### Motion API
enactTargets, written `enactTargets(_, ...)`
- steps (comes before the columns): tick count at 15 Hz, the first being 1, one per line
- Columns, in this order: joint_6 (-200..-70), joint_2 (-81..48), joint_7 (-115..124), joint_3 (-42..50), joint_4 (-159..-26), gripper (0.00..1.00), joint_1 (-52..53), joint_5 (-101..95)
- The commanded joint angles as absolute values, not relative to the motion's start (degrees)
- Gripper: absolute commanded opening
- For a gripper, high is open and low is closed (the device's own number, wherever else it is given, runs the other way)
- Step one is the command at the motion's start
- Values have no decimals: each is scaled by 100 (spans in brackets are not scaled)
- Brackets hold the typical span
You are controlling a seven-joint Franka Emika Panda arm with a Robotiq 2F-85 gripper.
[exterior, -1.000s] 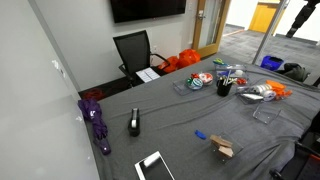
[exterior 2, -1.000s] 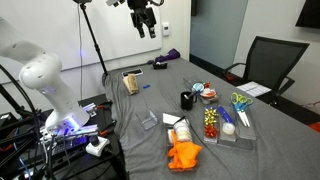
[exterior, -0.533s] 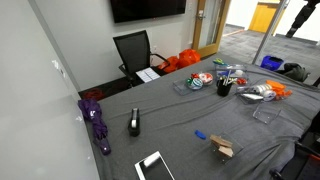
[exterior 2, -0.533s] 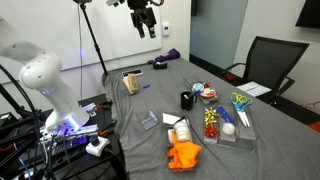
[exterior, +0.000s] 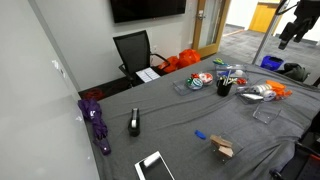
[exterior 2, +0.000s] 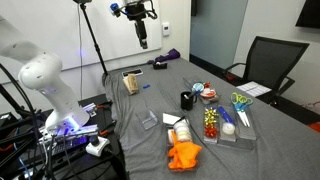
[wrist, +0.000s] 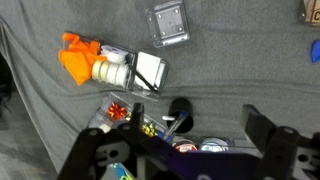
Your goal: Take the brown thing out of the clear plastic box
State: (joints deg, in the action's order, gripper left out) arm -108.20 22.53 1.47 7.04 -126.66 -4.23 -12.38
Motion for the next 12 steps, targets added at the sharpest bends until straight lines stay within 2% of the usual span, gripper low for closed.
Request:
enactTargets(1,-10366,2121,924,563,-12755,100,-583,-876)
enactTargets(6,-10021,2021,1835,609,-12919,100,-624,57)
enactTargets(12,-10254,1956,3125,529,-13324,100,-720,1110)
